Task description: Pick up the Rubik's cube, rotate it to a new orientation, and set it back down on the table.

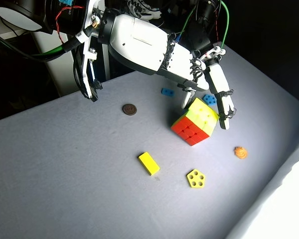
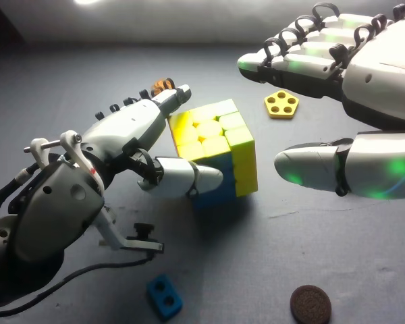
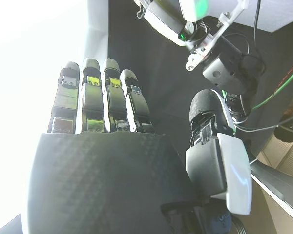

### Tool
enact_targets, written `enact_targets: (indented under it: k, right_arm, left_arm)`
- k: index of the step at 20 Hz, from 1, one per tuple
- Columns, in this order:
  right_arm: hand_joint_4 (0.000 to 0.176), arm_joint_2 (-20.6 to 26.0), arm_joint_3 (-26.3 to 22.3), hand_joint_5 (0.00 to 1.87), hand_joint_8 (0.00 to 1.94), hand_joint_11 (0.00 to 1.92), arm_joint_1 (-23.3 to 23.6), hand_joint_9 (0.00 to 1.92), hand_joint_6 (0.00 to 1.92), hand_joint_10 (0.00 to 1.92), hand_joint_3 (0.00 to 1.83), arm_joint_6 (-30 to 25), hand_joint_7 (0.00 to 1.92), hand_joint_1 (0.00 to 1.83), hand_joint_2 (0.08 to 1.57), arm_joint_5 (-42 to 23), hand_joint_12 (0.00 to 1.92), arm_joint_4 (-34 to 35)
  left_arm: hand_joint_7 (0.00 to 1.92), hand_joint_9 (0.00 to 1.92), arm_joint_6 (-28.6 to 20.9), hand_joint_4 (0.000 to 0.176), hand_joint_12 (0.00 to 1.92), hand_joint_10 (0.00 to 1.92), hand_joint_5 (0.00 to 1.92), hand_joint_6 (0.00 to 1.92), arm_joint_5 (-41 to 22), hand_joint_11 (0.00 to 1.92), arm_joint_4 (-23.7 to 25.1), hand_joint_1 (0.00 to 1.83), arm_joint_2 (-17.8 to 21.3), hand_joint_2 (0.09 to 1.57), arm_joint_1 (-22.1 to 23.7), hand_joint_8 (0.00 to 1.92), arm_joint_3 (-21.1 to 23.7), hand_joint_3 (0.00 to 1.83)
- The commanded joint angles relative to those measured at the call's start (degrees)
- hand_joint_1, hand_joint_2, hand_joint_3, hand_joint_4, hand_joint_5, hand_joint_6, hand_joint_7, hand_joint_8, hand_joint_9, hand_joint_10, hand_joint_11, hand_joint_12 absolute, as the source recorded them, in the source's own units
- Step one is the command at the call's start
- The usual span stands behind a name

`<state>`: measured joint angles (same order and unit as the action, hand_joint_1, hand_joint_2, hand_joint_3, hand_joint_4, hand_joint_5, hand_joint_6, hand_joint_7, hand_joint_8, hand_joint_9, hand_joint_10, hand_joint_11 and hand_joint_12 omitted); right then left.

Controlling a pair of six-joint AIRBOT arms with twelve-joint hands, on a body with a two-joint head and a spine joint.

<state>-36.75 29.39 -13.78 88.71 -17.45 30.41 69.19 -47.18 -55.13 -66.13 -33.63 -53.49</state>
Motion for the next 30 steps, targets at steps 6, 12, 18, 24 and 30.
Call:
enact_targets:
  k: [6,12,18,24,30]
  right_arm:
    - [0.0,0.1,-0.3,0.05,0.0,0.0,0.4,0.1,0.0,0.01,0.0,0.3,0.13,0.0,1.29,-5.5,0.11,-1.2]
    - [0.0,-1.0,0.5,0.05,0.0,0.0,-0.2,0.09,0.0,0.01,0.0,1.8,0.12,0.0,1.3,-5.5,0.11,-1.5]
    - [0.0,-5.4,8.8,0.08,0.0,0.0,-0.3,0.11,0.01,0.01,0.0,1.8,0.14,0.0,1.28,-1.4,0.29,-5.7]
    - [0.0,-7.1,17.5,0.33,0.06,0.0,-2.1,0.32,0.26,0.38,0.0,-35.2,0.47,0.05,1.27,-9.8,1.22,-39.0]
    - [0.0,-6.5,19.7,0.49,1.65,0.42,-4.1,0.54,1.73,1.83,0.01,-47.9,0.65,0.11,1.3,-17.5,1.92,-62.8]
  left_arm:
    - [0.0,0.04,1.9,0.0,0.4,0.0,0.0,0.0,-4.3,0.0,2.0,0.75,1.7,0.93,2.3,0.0,0.7,0.0]
    - [0.0,0.0,8.9,0.002,0.05,0.0,0.0,0.0,9.1,0.0,7.8,0.75,4.9,0.87,8.4,0.0,0.5,0.0]
    - [0.0,0.0,9.6,0.0,0.0,0.0,0.0,0.0,22.5,0.0,19.8,0.63,8.3,0.89,14.6,0.0,1.1,0.01]
    - [0.29,0.26,9.0,0.0,0.89,0.08,0.21,0.06,28.4,0.0,26.1,0.49,11.0,1.02,18.7,0.06,2.5,0.01]
    - [0.37,0.37,9.0,0.0,1.89,1.85,0.38,1.68,32.0,0.27,28.6,0.45,12.4,1.1,22.0,1.85,2.6,0.01]
